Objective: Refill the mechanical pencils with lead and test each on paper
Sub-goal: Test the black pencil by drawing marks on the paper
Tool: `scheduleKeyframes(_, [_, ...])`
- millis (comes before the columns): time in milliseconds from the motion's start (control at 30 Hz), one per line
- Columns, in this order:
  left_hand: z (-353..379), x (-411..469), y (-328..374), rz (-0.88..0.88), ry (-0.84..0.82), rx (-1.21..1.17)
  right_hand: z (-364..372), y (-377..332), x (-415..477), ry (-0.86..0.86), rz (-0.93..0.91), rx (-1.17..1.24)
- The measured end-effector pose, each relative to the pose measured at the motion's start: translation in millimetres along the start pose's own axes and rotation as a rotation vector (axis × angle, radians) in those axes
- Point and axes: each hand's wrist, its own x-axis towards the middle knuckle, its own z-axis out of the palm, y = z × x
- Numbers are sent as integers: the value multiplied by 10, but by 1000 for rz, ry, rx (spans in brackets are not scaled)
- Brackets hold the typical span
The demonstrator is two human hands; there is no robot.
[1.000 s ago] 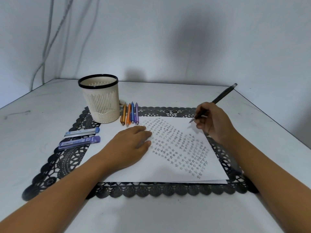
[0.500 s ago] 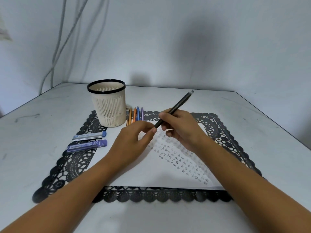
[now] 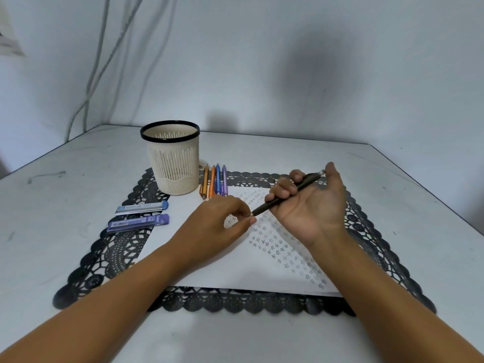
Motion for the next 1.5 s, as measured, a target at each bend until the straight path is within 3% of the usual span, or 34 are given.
scheduleKeyframes(367, [1,-66,61,167,-195,20,-82,-114,12,-4,-7,-137])
scheduleKeyframes(967, [-3,-38,58,195,-118,-1,-124,-97,41,25,-32,-96])
scheduleKeyframes(1233, [-43,-28,65,-8,-104,-3,-80,-74,37,42,-7,-118])
scheduleKeyframes(1400, [-93,21,15,-104,24,1,-46,-187,75,200,-51,-393])
scheduleKeyframes(1500, [-125,55,-45,-142,111,19,-53,-274,92,277,-128,-420])
